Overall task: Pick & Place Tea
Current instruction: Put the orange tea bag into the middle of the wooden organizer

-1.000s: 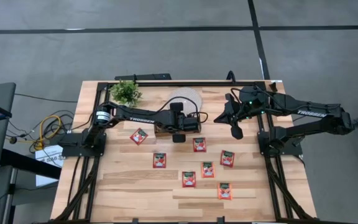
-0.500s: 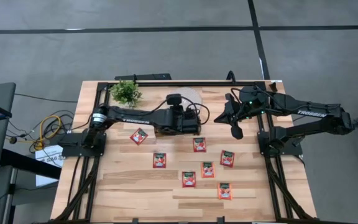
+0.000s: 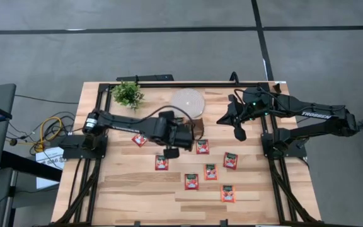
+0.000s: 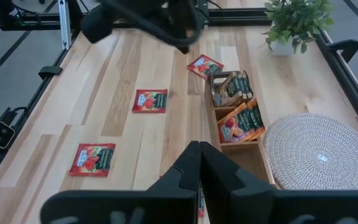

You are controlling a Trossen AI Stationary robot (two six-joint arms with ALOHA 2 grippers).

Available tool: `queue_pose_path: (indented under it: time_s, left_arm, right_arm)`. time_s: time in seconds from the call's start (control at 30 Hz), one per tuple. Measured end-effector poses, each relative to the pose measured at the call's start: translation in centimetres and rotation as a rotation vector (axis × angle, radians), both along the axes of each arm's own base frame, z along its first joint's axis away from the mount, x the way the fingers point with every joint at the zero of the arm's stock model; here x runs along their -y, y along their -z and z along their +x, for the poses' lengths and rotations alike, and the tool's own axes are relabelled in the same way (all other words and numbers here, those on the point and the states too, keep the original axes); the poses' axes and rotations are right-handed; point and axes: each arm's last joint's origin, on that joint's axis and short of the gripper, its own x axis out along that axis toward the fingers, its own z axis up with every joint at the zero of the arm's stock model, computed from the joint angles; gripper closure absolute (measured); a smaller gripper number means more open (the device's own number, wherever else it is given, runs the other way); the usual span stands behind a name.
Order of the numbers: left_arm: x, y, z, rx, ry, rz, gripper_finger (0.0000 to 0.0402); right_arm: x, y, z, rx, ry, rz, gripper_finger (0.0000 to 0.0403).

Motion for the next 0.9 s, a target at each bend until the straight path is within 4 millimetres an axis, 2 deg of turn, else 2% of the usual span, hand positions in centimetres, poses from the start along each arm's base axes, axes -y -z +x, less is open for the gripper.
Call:
queue_pose_path:
  time_s: [0.27, 0.53, 0.7, 0.83, 0.9]
  left_arm:
    - [3.9, 0.0, -0.8, 0.013, 0.059, -0.021, 0.0401]
    - [7.3, -0.2, -0.4, 0.126, 0.172, -0.072, 0.0401]
    - [8.3, 0.0, 0.0, 0.15, 0.22, -0.151, 0.0401]
    - [8.4, 0.1, 0.0, 0.173, 0.156, -0.181, 0.0401]
    - [8.4, 0.1, 0.0, 0.191, 0.105, -0.198, 0.0401]
  right_arm:
    - [0.0, 0.0, 0.0, 0.0, 0.0, 0.0, 0.0403]
    - [0.0, 0.0, 0.0, 0.006, -0.02, -0.034, 0.0403]
    - [0.0, 0.0, 0.0, 0.006, -0.021, -0.035, 0.0403]
    - [0.0, 0.0, 0.0, 0.006, -0.015, -0.025, 0.0403]
    - [0.0, -0.1, 0.0, 0.003, 0.023, 0.038, 0.0403]
